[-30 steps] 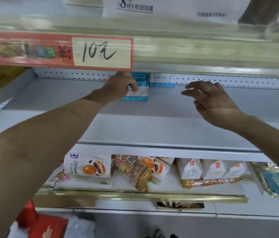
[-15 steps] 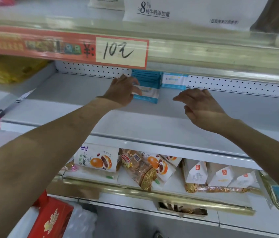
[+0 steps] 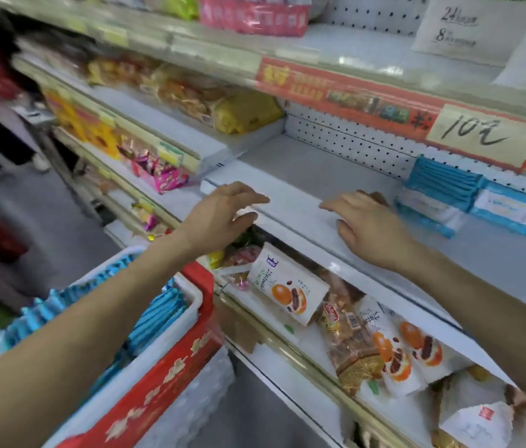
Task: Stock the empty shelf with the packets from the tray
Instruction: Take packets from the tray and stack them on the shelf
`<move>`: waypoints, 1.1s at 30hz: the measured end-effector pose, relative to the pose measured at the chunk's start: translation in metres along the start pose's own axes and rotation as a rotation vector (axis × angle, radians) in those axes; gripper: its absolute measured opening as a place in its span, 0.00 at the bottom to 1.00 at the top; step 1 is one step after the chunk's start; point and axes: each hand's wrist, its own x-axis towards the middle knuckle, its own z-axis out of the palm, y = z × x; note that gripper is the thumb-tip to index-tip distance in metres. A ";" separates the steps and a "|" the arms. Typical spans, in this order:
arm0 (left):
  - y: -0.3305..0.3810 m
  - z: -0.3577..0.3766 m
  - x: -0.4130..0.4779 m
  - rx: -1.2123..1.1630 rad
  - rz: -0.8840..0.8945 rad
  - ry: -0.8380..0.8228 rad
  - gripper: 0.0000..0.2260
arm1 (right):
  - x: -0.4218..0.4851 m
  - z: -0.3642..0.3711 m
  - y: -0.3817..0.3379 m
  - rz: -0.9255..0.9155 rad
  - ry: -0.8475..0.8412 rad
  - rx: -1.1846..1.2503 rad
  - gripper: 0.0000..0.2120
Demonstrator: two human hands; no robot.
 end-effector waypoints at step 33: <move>-0.071 -0.037 -0.410 0.079 -1.077 0.316 0.18 | 0.147 0.178 -0.455 -0.474 -0.470 0.532 0.14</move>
